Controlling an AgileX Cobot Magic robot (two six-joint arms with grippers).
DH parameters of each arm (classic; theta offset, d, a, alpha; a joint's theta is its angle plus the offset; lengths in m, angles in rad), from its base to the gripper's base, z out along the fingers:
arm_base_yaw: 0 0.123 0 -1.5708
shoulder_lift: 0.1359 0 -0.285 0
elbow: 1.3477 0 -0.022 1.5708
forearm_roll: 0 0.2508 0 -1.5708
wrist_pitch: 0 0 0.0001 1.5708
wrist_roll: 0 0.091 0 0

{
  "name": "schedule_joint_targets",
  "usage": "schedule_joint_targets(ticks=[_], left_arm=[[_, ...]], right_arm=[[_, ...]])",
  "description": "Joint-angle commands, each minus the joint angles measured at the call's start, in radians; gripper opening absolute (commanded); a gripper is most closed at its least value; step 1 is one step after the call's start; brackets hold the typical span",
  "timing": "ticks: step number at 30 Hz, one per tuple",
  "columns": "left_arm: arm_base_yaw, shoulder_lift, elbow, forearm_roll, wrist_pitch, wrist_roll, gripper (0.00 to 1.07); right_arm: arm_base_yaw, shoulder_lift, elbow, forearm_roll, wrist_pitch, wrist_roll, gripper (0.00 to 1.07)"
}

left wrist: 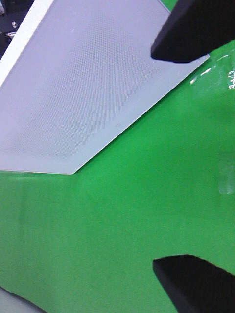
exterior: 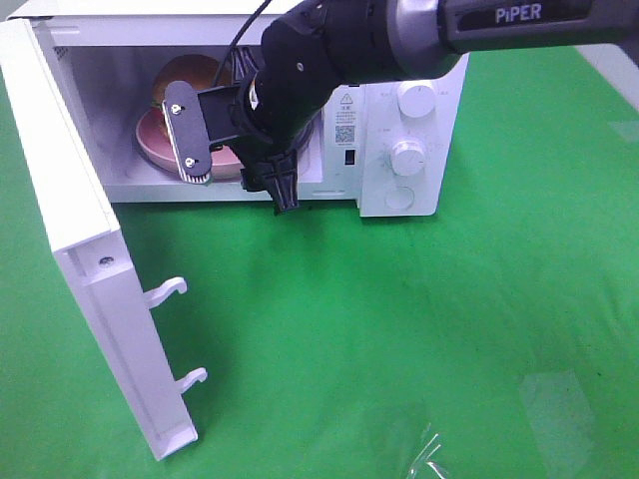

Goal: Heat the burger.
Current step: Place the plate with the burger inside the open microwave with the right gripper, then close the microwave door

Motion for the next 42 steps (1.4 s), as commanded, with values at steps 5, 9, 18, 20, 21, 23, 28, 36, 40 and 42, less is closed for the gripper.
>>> schedule_joint_targets(ticks=[5,9,18,20,21,23,28,36,40,42], left_arm=[[-0.004,-0.016,0.003,-0.005,-0.006,0.0,1.0],[-0.004,-0.016,0.003,-0.005,-0.006,0.0,1.0],[-0.004,-0.016,0.003,-0.005,-0.006,0.0,1.0],[-0.004,-0.016,0.003,-0.005,-0.006,0.0,1.0],[-0.004,-0.016,0.003,-0.005,-0.006,0.0,1.0],[-0.004,-0.016,0.003,-0.005,-0.006,0.0,1.0],[-0.004,-0.016,0.003,-0.005,-0.006,0.0,1.0],[-0.004,-0.016,0.003,-0.005,-0.006,0.0,1.0],[-0.004,-0.016,0.003,-0.005,-0.006,0.0,1.0],[-0.004,-0.016,0.003,-0.005,-0.006,0.0,1.0]], right_arm=[[0.001,-0.094,0.134,-0.023,-0.045,-0.004,0.63],[0.001,-0.15,0.221,-0.015,-0.085,-0.003,0.63],[0.001,-0.265,0.383,0.01,-0.129,0.001,0.66],[0.001,-0.299,0.428,0.01,-0.146,0.001,0.66],[0.001,-0.328,0.466,0.012,-0.149,0.013,0.67],[0.001,-0.357,0.499,0.018,-0.148,0.034,0.67],[0.001,-0.439,0.585,0.053,-0.148,0.091,0.67],[0.001,-0.558,0.698,0.063,-0.143,0.225,0.67],[0.001,-0.652,0.777,0.063,-0.137,0.36,0.67],[0.001,-0.687,0.805,0.063,-0.137,0.41,0.67]])
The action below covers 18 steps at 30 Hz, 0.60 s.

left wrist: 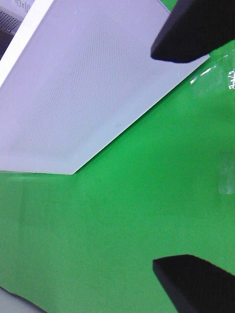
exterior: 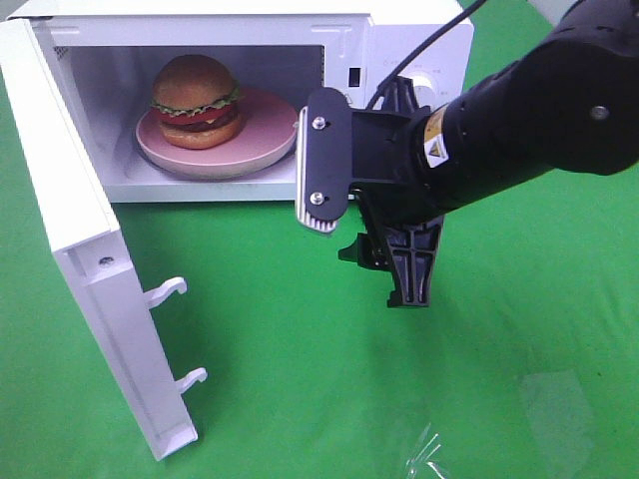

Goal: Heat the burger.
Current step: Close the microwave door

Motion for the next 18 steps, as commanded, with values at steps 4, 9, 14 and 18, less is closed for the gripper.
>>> schedule_joint_targets(ticks=[4,9,14,18], left_arm=[[-0.004,-0.016,0.003,-0.005,-0.006,0.0,1.0],[-0.004,-0.016,0.003,-0.005,-0.006,0.0,1.0],[-0.004,-0.016,0.003,-0.005,-0.006,0.0,1.0],[-0.004,-0.016,0.003,-0.005,-0.006,0.0,1.0]], right_arm=[[0.001,-0.109,0.077,0.003,0.016,0.146,0.67],[0.001,-0.187,0.126,0.003,0.136,0.304,0.67],[0.001,-0.216,0.129,0.003,0.276,0.514,0.67],[0.001,-0.221,0.129,0.002,0.367,0.62,0.67]])
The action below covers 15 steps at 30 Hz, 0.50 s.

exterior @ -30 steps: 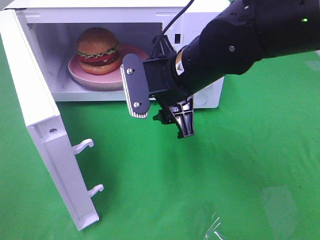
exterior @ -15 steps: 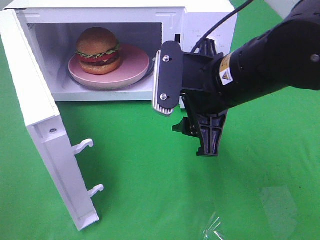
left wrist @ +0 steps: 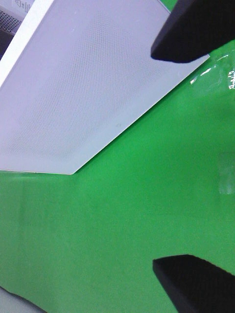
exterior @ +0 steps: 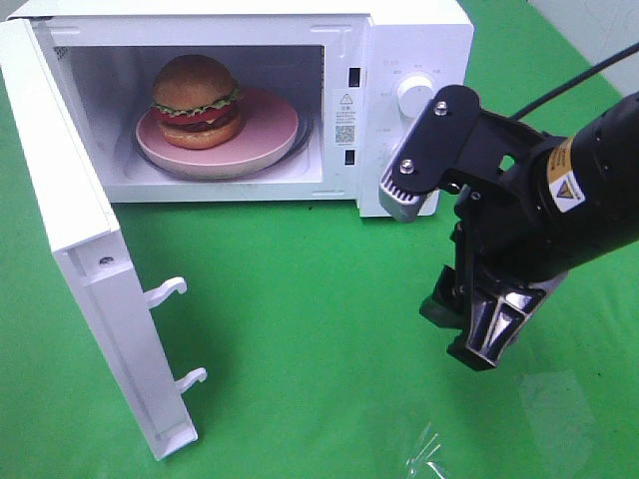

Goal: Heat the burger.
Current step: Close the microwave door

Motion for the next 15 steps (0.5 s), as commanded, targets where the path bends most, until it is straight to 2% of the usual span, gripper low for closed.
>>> schedule_joint_targets(ticks=[1,10,15], left_arm=[[-0.004,-0.016,0.003,-0.005,-0.006,0.0,1.0],[-0.004,-0.016,0.003,-0.005,-0.006,0.0,1.0],[-0.004,-0.016,0.003,-0.005,-0.006,0.0,1.0]], right_arm=[[0.001,-0.011,0.005,0.0,0.102,0.123,0.67],[0.001,-0.011,0.005,0.007,0.258,0.21,0.78],[0.001,-0.024,0.016,0.041,0.327,0.21,0.76]])
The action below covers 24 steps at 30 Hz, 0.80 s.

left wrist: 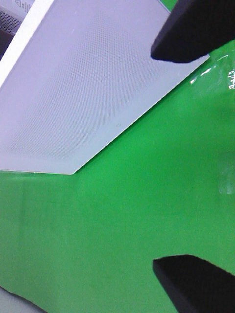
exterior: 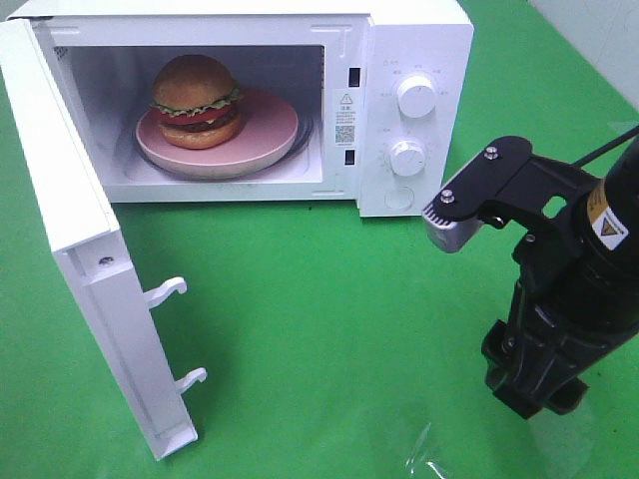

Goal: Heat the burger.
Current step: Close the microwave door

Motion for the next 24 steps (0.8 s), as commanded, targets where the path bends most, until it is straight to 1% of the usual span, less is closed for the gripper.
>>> schedule_joint_targets(ticks=[1,3,5,6,7,8,9,10,12,17,19,24], left_arm=[[-0.004,-0.016,0.003,-0.005,-0.006,0.0,1.0],[-0.004,-0.016,0.003,-0.005,-0.006,0.0,1.0],[-0.004,-0.016,0.003,-0.005,-0.006,0.0,1.0],[-0.004,-0.016,0.003,-0.005,-0.006,0.0,1.0],[-0.004,-0.016,0.003,-0.005,-0.006,0.0,1.0],[-0.004,-0.016,0.003,-0.005,-0.006,0.0,1.0],[-0.004,-0.016,0.003,-0.005,-0.006,0.0,1.0],[-0.004,-0.016,0.003,-0.005,-0.006,0.0,1.0],[-0.004,-0.016,0.003,-0.005,-0.006,0.0,1.0],[-0.004,-0.016,0.003,-0.005,-0.006,0.0,1.0],[-0.004,-0.016,0.003,-0.005,-0.006,0.0,1.0],[-0.004,-0.016,0.003,-0.005,-0.006,0.0,1.0]], right_arm=[[0.001,-0.015,0.016,0.02,0.035,0.006,0.76],[0.001,-0.046,0.031,0.035,0.033,0.006,0.76],[-0.002,-0.114,0.058,0.044,0.035,0.006,0.76],[-0.002,-0.114,0.058,0.044,0.035,0.006,0.76],[-0.002,-0.163,0.079,0.044,0.039,0.026,0.76],[-0.002,-0.163,0.079,0.044,0.039,0.026,0.76],[-0.002,-0.214,0.099,0.044,0.041,0.048,0.76],[-0.002,-0.214,0.099,0.044,0.041,0.048,0.76],[-0.002,-0.283,0.138,0.044,0.041,0.074,0.76],[-0.002,-0.361,0.183,0.044,0.051,0.11,0.76],[-0.002,-0.438,0.221,0.044,0.054,0.142,0.76],[-0.012,-0.481,0.242,0.047,0.063,0.16,0.76]])
